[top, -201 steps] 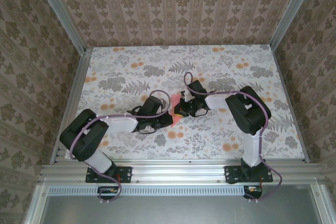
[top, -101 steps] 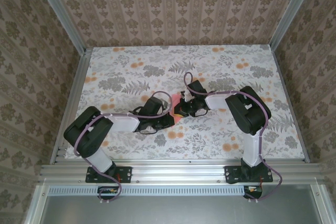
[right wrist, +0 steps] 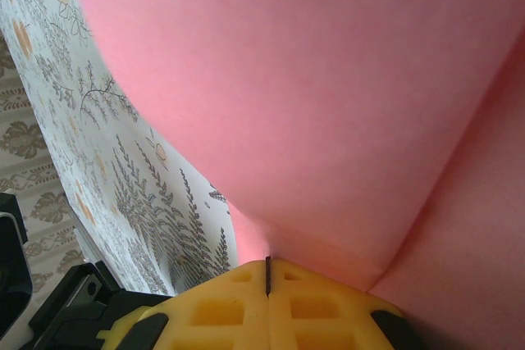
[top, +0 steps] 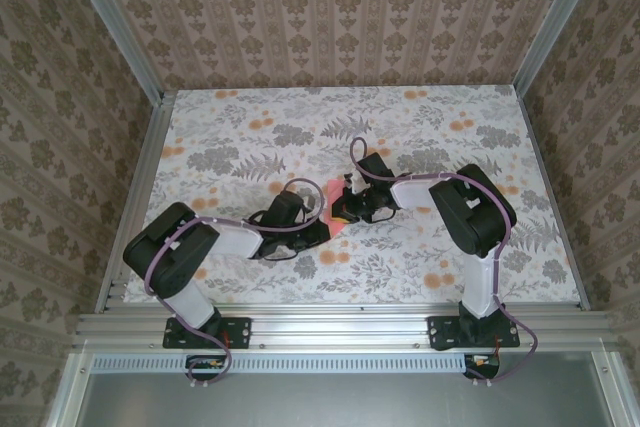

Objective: Fold a paper plane with a square sheet of paper (pick it up from the middle)
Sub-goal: Fourth fold the wing at the center of the table.

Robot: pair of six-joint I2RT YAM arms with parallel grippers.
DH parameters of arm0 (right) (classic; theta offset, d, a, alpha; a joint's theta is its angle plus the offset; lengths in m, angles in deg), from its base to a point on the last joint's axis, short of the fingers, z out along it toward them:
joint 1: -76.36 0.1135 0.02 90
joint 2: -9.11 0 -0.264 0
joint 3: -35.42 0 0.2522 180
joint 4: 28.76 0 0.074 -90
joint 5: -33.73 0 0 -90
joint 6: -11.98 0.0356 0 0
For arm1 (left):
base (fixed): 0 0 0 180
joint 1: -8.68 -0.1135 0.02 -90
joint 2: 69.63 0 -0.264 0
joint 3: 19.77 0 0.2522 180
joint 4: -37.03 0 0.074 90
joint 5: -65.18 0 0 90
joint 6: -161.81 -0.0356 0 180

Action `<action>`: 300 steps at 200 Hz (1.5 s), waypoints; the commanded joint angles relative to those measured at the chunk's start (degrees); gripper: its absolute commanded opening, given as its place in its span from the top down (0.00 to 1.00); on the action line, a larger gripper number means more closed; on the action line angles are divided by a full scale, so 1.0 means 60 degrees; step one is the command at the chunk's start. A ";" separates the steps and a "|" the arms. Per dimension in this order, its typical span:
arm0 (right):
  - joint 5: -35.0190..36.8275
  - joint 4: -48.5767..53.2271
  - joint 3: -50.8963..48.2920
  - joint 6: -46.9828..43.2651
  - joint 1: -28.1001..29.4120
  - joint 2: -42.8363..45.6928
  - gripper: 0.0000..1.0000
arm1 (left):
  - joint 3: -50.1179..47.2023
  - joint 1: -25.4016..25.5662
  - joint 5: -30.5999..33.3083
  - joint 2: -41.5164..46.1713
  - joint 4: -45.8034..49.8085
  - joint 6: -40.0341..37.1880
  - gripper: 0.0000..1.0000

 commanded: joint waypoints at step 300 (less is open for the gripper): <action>0.0949 0.0831 0.0055 -0.0014 -0.0005 -0.0321 0.93 | 0.2380 -0.0337 -0.0162 0.0155 0.3256 -0.0479 0.91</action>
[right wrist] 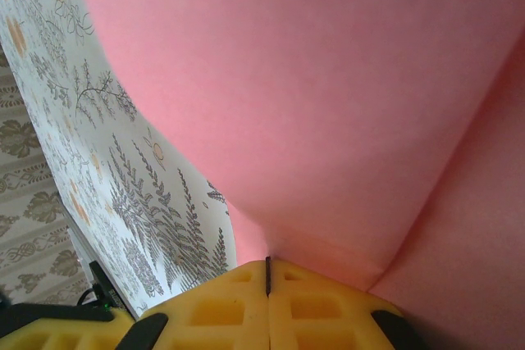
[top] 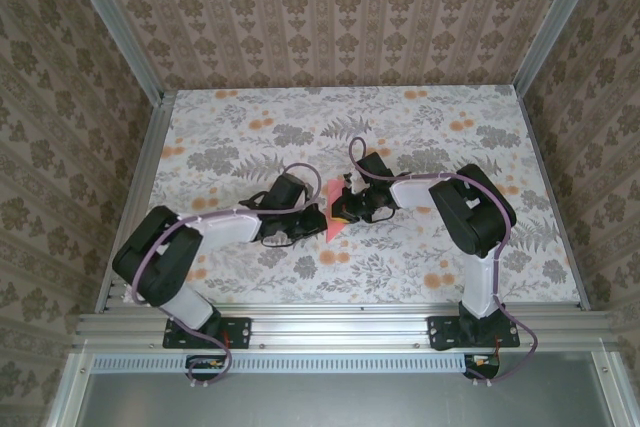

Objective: Fold a paper plane with a square sheet of paper (pick it up from the middle)
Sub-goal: Fourth fold the wing at the center of the table.

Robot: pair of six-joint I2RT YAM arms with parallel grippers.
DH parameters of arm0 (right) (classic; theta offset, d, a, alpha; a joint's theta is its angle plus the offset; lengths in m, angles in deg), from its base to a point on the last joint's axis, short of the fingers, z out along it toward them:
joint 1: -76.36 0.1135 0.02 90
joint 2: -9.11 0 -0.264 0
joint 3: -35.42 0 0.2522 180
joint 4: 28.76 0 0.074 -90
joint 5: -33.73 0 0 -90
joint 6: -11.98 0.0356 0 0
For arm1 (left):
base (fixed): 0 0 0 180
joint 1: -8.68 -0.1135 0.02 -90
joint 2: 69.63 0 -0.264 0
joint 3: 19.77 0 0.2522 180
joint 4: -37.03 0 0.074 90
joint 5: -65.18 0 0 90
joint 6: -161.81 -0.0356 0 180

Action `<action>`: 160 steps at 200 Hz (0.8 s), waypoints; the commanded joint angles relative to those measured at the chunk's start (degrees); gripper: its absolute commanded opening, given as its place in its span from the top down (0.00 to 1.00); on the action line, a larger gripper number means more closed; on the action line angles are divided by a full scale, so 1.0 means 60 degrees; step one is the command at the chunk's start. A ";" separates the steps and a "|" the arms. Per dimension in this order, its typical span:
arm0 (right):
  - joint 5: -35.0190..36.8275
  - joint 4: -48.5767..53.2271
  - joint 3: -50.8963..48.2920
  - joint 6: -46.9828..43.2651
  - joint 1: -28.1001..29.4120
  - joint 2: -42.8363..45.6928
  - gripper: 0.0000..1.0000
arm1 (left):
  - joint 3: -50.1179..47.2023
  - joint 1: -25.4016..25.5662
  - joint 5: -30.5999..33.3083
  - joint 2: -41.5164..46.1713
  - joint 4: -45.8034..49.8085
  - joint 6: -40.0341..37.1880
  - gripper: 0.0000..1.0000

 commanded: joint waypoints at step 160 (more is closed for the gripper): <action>0.0763 0.0815 0.0137 0.0021 -0.0119 -0.0004 0.92 | 0.0728 0.0324 0.0357 -0.1775 0.0760 0.0031 0.95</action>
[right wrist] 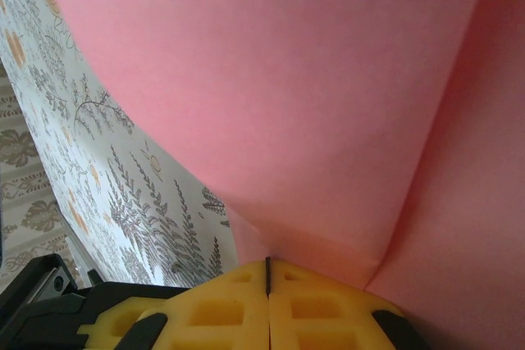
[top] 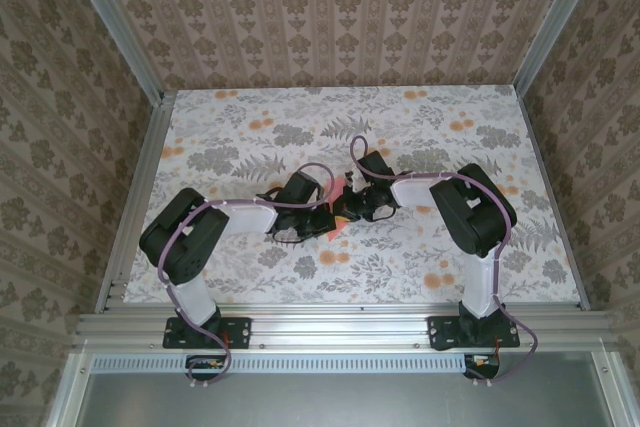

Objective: Fold a paper plane with a square sheet of paper (pick it up from the middle)
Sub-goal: Fourth fold the wing at the center of the table.

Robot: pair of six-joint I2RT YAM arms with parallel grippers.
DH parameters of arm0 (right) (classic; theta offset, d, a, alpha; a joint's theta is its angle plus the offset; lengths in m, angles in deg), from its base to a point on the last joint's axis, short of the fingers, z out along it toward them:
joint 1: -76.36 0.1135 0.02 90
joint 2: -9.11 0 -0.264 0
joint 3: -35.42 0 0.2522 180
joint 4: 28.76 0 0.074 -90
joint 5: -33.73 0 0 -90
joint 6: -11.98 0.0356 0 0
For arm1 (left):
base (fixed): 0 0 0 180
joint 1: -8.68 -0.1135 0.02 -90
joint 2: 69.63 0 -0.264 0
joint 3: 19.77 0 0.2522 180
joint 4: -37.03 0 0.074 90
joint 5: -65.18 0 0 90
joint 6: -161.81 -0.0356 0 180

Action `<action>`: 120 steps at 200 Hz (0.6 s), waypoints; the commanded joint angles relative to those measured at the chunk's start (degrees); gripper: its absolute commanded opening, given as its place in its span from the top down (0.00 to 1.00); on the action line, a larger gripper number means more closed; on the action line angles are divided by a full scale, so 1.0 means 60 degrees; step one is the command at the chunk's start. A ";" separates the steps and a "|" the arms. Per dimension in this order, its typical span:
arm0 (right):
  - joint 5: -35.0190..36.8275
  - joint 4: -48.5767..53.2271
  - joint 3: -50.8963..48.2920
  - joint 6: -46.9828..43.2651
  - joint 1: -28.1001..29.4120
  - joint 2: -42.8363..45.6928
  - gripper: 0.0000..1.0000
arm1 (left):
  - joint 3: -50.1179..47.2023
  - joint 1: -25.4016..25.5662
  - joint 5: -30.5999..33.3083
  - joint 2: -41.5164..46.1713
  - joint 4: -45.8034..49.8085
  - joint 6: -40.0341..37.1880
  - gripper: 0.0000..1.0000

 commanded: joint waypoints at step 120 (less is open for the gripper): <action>0.0476 0.1160 0.0069 -0.0542 -0.0244 0.1310 0.91 | -0.0469 0.0113 0.0208 0.0329 0.1035 -0.0342 0.95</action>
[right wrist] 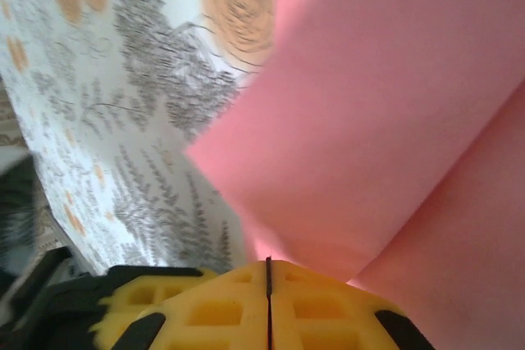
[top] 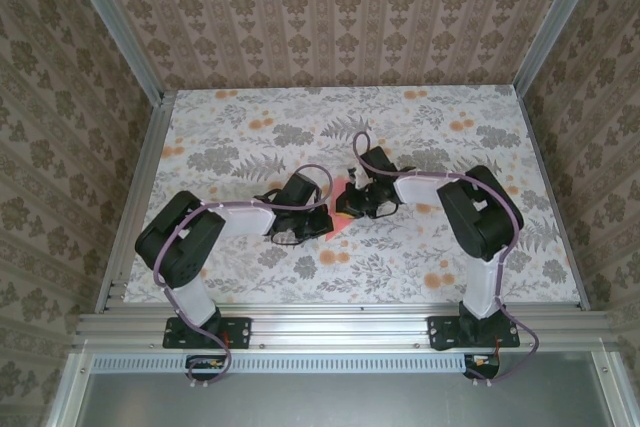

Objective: Fold a paper plane with a square sheet of paper (pick it up from the middle)
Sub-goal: Fourth fold the wing at the center of the table.

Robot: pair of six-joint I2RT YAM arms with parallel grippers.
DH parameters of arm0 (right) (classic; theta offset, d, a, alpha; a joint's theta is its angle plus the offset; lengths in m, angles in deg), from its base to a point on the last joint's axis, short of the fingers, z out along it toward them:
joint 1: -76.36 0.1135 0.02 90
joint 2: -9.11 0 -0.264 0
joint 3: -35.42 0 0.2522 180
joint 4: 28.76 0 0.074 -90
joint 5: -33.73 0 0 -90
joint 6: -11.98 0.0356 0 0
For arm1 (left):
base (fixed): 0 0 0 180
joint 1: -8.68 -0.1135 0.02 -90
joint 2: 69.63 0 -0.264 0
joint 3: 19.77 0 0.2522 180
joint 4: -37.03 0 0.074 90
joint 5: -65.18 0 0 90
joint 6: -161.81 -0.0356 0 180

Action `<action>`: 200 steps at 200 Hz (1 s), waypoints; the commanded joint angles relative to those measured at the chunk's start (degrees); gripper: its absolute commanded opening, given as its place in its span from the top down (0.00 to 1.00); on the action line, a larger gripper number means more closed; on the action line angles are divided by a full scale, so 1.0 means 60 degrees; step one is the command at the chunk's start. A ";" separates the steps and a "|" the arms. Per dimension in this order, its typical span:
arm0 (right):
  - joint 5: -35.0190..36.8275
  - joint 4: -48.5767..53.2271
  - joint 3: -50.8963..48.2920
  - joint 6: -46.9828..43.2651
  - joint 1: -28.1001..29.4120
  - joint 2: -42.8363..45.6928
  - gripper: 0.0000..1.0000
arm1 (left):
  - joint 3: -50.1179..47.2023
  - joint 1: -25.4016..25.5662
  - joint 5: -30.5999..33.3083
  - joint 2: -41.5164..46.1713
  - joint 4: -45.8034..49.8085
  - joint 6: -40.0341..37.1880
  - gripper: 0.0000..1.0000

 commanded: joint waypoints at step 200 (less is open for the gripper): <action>0.0226 0.0500 0.0977 -0.0352 -0.0469 -0.1099 0.91 | -0.0500 0.0143 -0.0058 -0.0587 0.1300 -0.0234 0.97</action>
